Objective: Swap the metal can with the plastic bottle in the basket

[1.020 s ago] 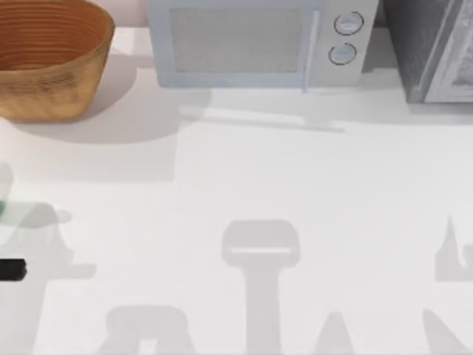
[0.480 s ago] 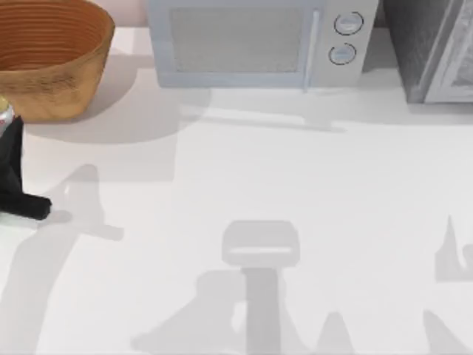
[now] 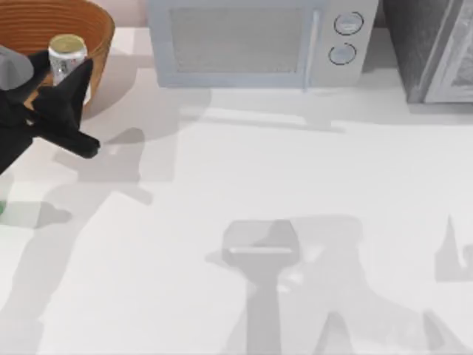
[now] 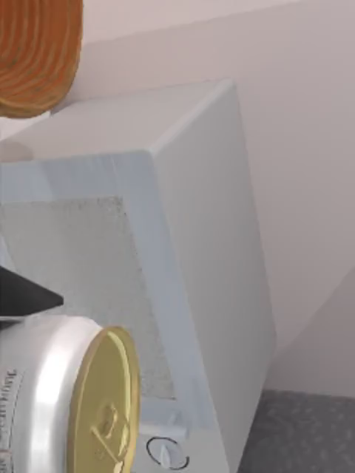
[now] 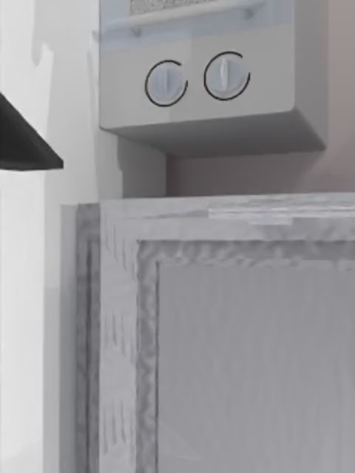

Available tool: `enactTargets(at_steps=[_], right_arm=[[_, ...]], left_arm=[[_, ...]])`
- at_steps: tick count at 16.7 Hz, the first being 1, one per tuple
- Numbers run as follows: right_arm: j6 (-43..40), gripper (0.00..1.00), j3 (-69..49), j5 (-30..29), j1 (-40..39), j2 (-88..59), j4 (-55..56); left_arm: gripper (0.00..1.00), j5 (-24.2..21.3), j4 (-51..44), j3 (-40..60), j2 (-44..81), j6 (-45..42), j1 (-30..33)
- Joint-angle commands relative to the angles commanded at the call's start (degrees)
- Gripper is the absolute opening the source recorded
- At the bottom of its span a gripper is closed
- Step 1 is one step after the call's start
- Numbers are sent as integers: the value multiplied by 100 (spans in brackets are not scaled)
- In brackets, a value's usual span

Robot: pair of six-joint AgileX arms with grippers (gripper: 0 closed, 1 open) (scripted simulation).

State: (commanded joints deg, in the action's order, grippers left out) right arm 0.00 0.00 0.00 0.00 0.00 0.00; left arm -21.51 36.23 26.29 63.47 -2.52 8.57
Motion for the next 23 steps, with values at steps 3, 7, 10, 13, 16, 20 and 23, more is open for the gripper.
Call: enactTargets(at_steps=[3, 7, 10, 13, 16, 20, 23], right_arm=[[0, 100, 0, 0, 0, 0, 0], [0, 100, 0, 0, 0, 0, 0], [0, 100, 0, 0, 0, 0, 0], [0, 100, 0, 0, 0, 0, 0], [0, 100, 0, 0, 0, 0, 0], [0, 100, 0, 0, 0, 0, 0], [0, 100, 0, 0, 0, 0, 0]], left_arm=[[0, -346, 475, 299, 862, -11, 97], [0, -774, 1067, 652, 1929, -5, 219], [0, -1170, 1521, 935, 2711, 19, 333], [0, -1623, 1941, 1231, 3416, 44, 465], [0, -2069, 2343, 1508, 4016, 44, 607], [0, -2671, 2916, 1909, 4863, 28, 779], [0, -3167, 3313, 2273, 5572, 25, 869]])
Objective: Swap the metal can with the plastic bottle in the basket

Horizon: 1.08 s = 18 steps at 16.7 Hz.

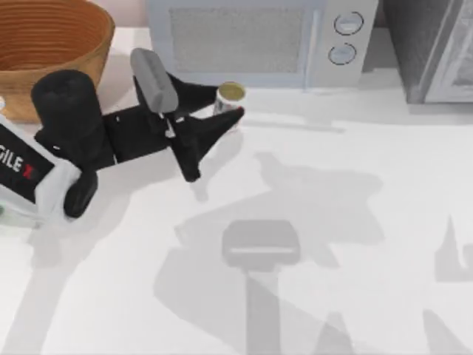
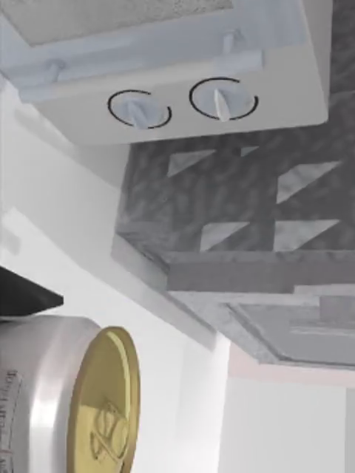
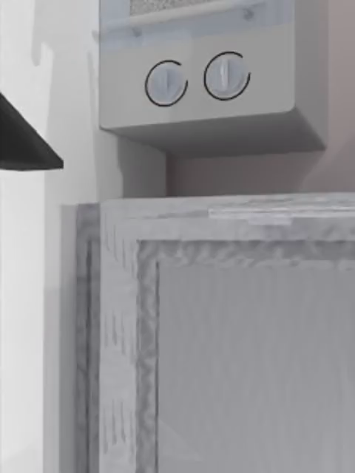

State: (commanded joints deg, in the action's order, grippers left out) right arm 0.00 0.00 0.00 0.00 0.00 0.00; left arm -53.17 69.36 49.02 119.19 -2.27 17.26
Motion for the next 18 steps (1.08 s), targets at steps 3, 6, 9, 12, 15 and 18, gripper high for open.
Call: enactTargets(at_steps=[3, 6, 9, 12, 15, 18], right_arm=[[0, 100, 0, 0, 0, 0, 0], [0, 100, 0, 0, 0, 0, 0], [0, 100, 0, 0, 0, 0, 0], [0, 100, 0, 0, 0, 0, 0], [0, 100, 0, 0, 0, 0, 0], [0, 100, 0, 0, 0, 0, 0]], left_arm=[[0, -521, 315, 395, 674, 5, 76], [0, -1007, 589, 754, 1287, 10, 162], [0, -1435, 837, 1067, 1880, 21, 246], [0, -1800, 983, 1342, 2365, 45, 297], [0, -1932, 1004, 1444, 2527, 59, 304], [0, -1932, 1004, 1444, 2527, 59, 304]])
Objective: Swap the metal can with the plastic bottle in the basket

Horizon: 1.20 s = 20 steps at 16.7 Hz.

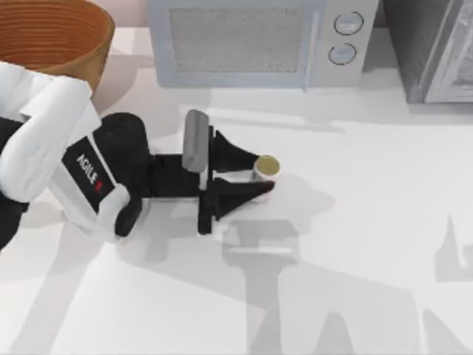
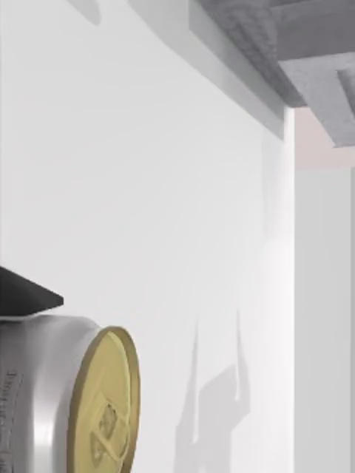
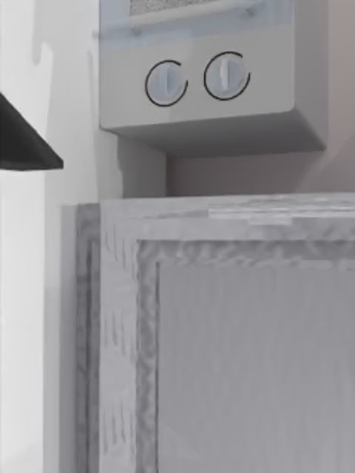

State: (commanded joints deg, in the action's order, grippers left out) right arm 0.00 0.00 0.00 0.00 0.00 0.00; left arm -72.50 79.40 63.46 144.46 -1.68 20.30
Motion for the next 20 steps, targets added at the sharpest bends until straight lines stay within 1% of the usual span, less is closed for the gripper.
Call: enactTargets(at_steps=[2, 15, 16, 20], right_arm=[[0, 100, 0, 0, 0, 0, 0], [0, 100, 0, 0, 0, 0, 0], [0, 100, 0, 0, 0, 0, 0], [0, 100, 0, 0, 0, 0, 0]], left_arm=[[0, 0, 0, 0, 0, 0, 0], [98, 0, 0, 0, 0, 0, 0], [100, 0, 0, 0, 0, 0, 0], [100, 0, 0, 0, 0, 0, 0]])
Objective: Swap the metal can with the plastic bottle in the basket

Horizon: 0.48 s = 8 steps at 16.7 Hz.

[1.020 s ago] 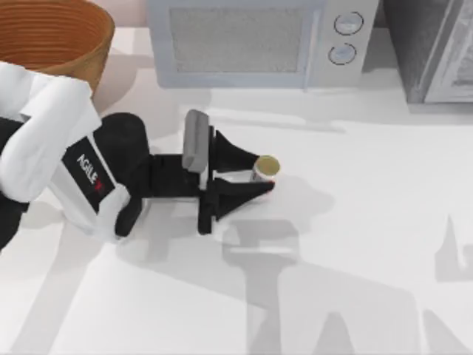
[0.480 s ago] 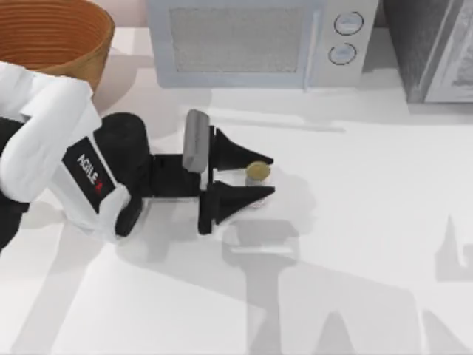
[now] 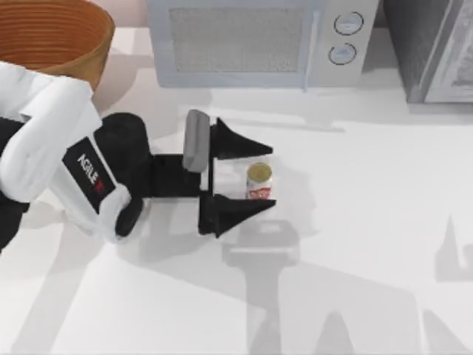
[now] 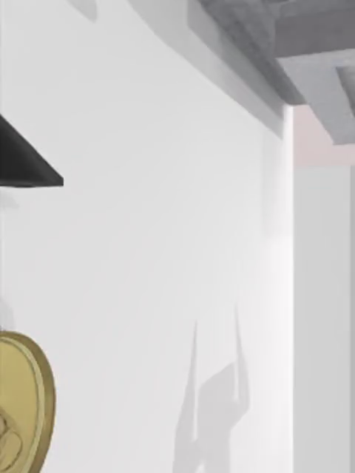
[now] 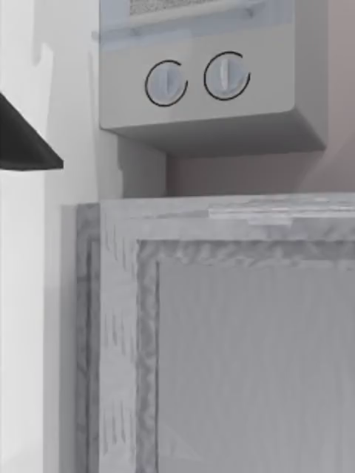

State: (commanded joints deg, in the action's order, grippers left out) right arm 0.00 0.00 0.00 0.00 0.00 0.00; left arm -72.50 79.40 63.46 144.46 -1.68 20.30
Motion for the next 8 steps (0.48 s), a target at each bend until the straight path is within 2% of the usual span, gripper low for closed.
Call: enactTargets(at_steps=[5, 8], right_arm=[[0, 100, 0, 0, 0, 0, 0], [0, 100, 0, 0, 0, 0, 0]], left_arm=[[100, 1, 0, -1, 0, 0, -20], [100, 272, -326, -262, -347, 69, -166]])
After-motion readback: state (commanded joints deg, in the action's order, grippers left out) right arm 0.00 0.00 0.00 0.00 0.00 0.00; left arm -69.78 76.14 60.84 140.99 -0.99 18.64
